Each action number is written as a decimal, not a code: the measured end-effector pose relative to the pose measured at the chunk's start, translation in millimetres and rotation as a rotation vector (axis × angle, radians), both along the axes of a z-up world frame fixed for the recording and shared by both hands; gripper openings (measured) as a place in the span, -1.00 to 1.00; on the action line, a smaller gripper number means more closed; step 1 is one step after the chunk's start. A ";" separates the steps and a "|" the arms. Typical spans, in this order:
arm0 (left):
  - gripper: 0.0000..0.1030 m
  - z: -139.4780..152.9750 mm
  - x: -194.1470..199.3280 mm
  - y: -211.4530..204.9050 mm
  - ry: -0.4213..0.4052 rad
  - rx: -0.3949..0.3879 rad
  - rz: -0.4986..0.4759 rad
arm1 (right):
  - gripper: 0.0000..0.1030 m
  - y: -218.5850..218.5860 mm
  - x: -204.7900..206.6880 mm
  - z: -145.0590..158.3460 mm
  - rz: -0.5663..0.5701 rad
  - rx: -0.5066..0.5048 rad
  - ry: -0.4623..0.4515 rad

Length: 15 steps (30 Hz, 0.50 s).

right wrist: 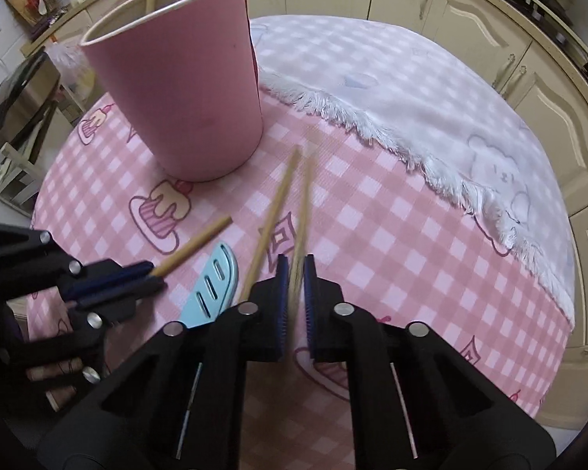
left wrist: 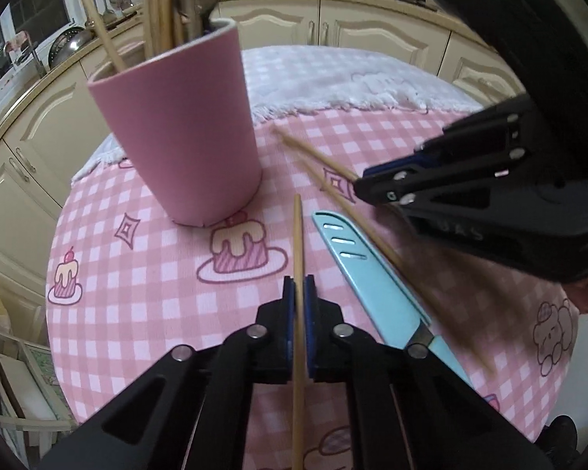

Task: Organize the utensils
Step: 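Lower both tools to the last chopsticks and close each on one, then lift both held chopsticks and drop them into the pink cup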

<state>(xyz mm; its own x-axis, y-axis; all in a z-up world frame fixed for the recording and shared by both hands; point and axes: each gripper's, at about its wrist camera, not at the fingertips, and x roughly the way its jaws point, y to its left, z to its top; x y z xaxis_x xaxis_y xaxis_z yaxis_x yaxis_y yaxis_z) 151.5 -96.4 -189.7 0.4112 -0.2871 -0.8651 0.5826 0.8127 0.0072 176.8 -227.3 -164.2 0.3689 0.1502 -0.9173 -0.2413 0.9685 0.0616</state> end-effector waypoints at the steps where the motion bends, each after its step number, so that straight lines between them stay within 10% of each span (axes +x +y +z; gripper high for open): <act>1: -0.92 3.2 -2.4 4.7 -0.010 -0.011 0.005 | -0.88 -4.5 -3.4 0.3 -0.009 0.030 -0.007; 15: -0.92 57.5 -23.1 47.3 -0.194 -0.199 0.105 | -0.88 -65.7 -63.2 52.2 -0.135 0.329 -0.265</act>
<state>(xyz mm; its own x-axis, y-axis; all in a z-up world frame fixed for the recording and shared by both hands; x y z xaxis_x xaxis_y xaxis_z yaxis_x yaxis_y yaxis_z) 128.4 -49.1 -132.2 0.5998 -0.3901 -0.6986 0.4982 0.8653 -0.0554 113.6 -292.9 -112.0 0.6215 0.3532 -0.6993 -0.1635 0.9314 0.3252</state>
